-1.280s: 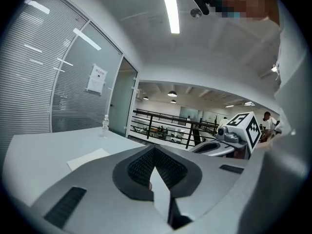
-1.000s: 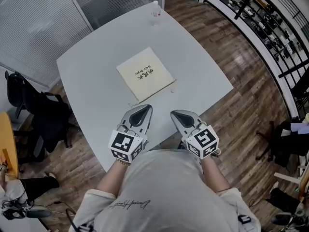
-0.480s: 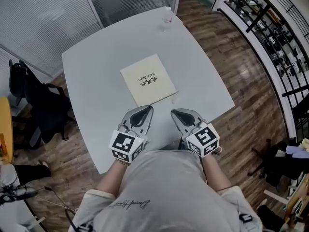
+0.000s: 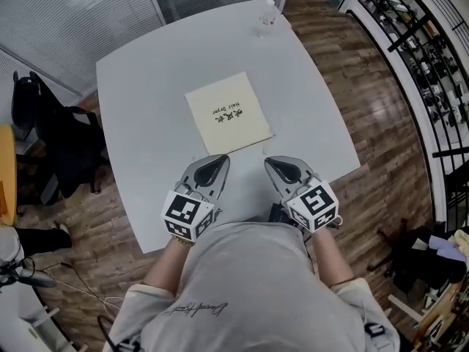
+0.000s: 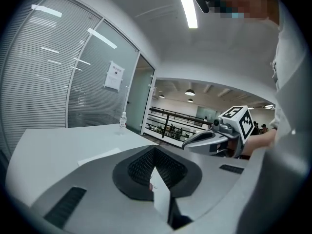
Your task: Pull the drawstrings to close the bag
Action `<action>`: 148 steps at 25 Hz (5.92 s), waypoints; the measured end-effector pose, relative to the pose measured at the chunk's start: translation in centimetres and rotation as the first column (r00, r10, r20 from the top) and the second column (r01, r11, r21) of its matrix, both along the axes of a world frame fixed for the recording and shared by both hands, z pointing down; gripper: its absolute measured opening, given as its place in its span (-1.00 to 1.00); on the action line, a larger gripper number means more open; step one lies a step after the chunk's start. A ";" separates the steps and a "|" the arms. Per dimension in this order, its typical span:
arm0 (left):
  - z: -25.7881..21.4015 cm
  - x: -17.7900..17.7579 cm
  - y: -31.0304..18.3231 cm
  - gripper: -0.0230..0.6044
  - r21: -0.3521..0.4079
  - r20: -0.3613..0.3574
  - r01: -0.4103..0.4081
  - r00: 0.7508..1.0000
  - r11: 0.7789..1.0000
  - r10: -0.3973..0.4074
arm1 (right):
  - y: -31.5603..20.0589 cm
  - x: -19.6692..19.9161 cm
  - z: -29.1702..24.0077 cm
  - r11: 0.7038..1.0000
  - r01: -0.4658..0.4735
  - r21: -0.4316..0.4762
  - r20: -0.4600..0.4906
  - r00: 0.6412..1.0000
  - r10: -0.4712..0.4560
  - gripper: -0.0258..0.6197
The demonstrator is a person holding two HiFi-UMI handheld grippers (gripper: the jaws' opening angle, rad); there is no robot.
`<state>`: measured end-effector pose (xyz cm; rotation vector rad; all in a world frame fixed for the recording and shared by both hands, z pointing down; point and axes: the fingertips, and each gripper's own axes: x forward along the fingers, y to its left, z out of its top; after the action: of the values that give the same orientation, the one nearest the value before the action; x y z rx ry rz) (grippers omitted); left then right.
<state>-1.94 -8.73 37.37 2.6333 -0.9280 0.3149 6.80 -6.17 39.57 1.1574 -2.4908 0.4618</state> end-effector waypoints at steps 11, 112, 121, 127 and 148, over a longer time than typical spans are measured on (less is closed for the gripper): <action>3.8 -2.2 -1.3 -0.89 -0.073 0.065 0.051 0.997 0.996 -0.046 | -1.6 2.6 4.2 0.996 0.045 -0.076 -0.079 0.996 -0.052 -0.85; 24.8 -6.9 -1.6 -0.88 -0.370 0.630 -0.099 0.704 0.924 0.328 | -7.0 8.1 23.5 0.728 0.460 -0.509 -0.515 0.515 -0.685 -0.82; 22.7 -7.9 -1.4 -0.88 -0.313 0.645 -0.097 0.709 0.945 0.286 | -6.1 7.3 21.2 0.771 0.453 -0.448 -0.506 0.582 -0.636 -0.82; 21.7 -7.4 -1.2 -0.88 -0.294 0.658 -0.111 0.697 0.949 0.285 | -5.4 8.0 20.1 0.788 0.444 -0.426 -0.498 0.612 -0.614 -0.82; 17.4 -8.3 -0.9 -0.88 -0.221 0.694 -0.135 0.674 0.966 0.252 | -4.3 8.4 16.0 0.819 0.449 -0.359 -0.534 0.621 -0.574 -0.82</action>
<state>-10.25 -9.63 54.79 2.4555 -0.7615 1.5021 15.24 -10.45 55.54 0.3607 -1.9805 0.1077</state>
